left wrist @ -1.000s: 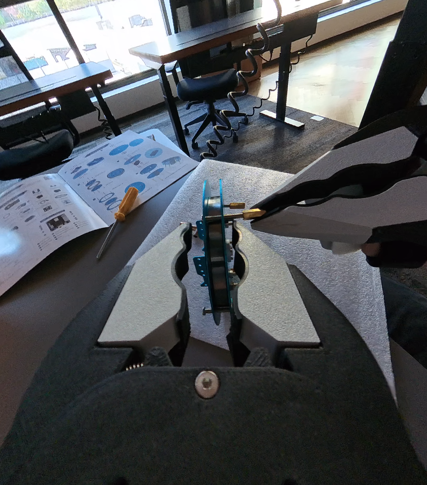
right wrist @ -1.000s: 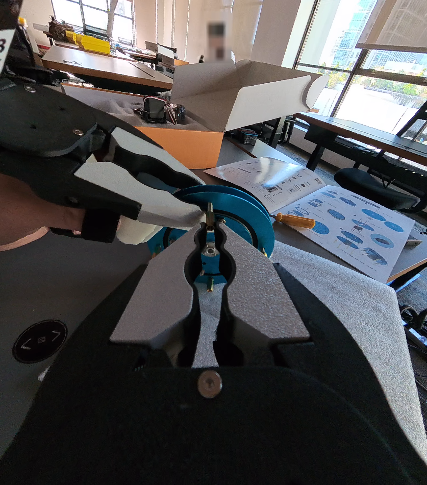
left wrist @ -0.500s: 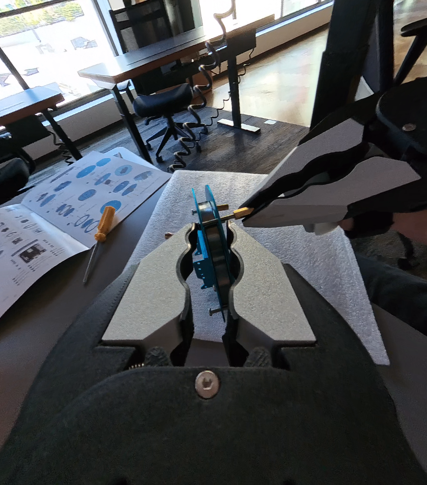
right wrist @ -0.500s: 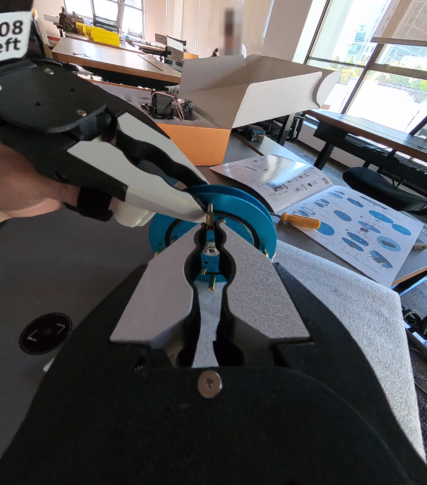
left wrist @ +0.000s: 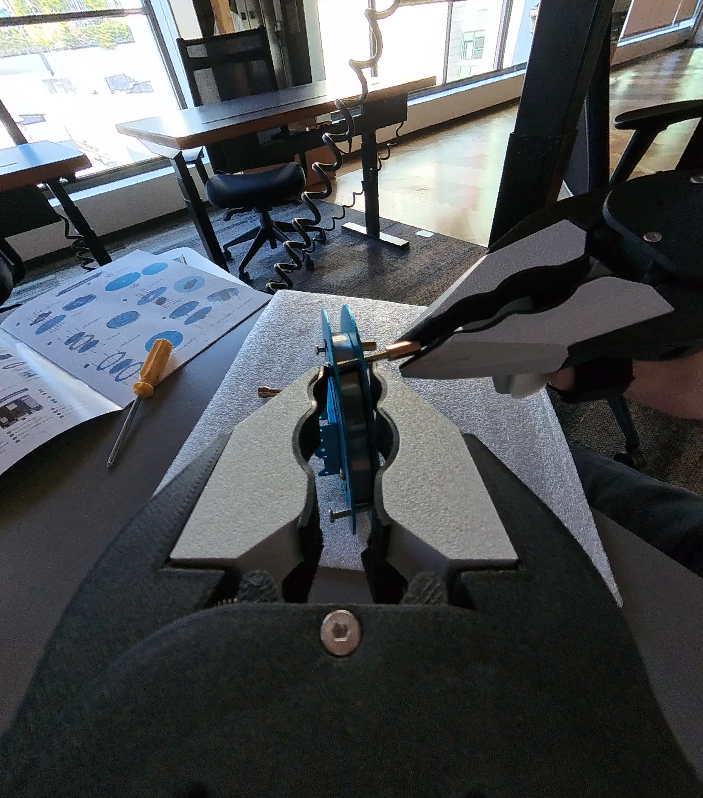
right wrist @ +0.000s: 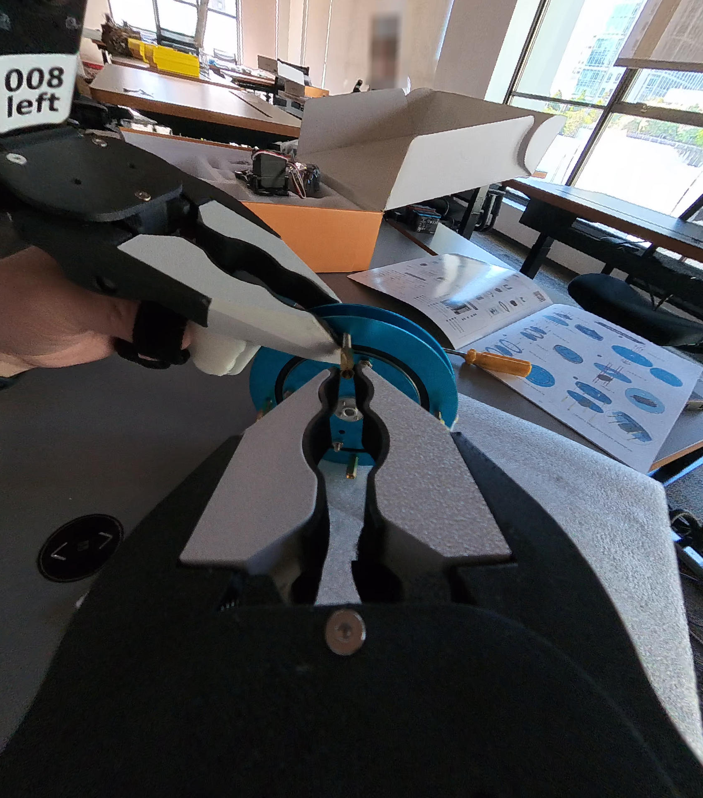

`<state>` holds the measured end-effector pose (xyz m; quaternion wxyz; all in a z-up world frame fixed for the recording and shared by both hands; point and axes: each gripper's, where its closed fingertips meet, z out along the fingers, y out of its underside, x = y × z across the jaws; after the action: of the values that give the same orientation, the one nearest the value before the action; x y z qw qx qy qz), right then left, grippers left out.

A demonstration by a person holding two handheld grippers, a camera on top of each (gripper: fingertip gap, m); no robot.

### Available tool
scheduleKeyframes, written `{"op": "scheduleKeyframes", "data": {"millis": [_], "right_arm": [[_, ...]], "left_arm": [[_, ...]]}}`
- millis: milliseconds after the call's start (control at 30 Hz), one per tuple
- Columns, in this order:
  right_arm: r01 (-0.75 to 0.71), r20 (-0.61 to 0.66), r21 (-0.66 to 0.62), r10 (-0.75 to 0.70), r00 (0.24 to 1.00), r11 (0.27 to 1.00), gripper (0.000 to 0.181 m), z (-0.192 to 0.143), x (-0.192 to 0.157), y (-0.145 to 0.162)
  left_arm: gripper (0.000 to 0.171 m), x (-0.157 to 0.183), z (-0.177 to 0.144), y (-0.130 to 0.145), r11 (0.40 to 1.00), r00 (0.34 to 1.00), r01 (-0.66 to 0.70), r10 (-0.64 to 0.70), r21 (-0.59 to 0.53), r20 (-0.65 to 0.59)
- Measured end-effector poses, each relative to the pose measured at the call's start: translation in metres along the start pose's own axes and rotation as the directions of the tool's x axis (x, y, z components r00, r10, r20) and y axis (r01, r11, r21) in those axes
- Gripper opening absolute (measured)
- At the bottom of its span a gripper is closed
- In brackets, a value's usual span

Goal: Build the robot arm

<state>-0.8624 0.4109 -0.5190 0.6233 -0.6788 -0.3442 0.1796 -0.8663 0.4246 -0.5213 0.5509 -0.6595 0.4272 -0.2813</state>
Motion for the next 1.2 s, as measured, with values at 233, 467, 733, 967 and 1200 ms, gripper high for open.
{"op": "scheduleKeyframes", "data": {"millis": [233, 467, 733, 967, 1200], "right_arm": [[0.224, -0.085, -0.087, -0.232, 0.969, 0.971, 0.005, 0.0004, 0.0005, 0.0009], [0.253, -0.103, -0.145, -0.269, 0.958, 0.957, 0.004, 0.0008, 0.0014, 0.0013], [0.144, -0.070, -0.132, -0.154, 0.985, 0.981, 0.004, 0.0008, -0.0008, 0.0023], [0.059, -0.049, -0.121, -0.065, 0.997, 0.991, 0.004, -0.0005, -0.0004, 0.0042], [-0.415, 0.059, -0.031, 0.416, 0.908, 0.910, 0.004, -0.0025, -0.0005, 0.0042]], "left_arm": [[0.014, 0.0004, 0.0019, 0.0008, 1.000, 1.000, -0.011, 0.011, -0.006, 0.023], [0.013, 0.0017, 0.0034, 0.0011, 0.998, 0.997, -0.054, 0.054, -0.012, 0.061], [0.014, 0.0013, 0.0016, 0.0031, 0.975, 0.970, -0.204, 0.214, -0.091, 0.118], [0.014, 0.0022, 0.0047, 0.0023, 0.978, 0.971, -0.191, 0.200, -0.078, 0.132], [0.013, 0.0034, 0.0079, 0.0011, 0.978, 0.964, -0.200, 0.206, -0.054, 0.167]]}}
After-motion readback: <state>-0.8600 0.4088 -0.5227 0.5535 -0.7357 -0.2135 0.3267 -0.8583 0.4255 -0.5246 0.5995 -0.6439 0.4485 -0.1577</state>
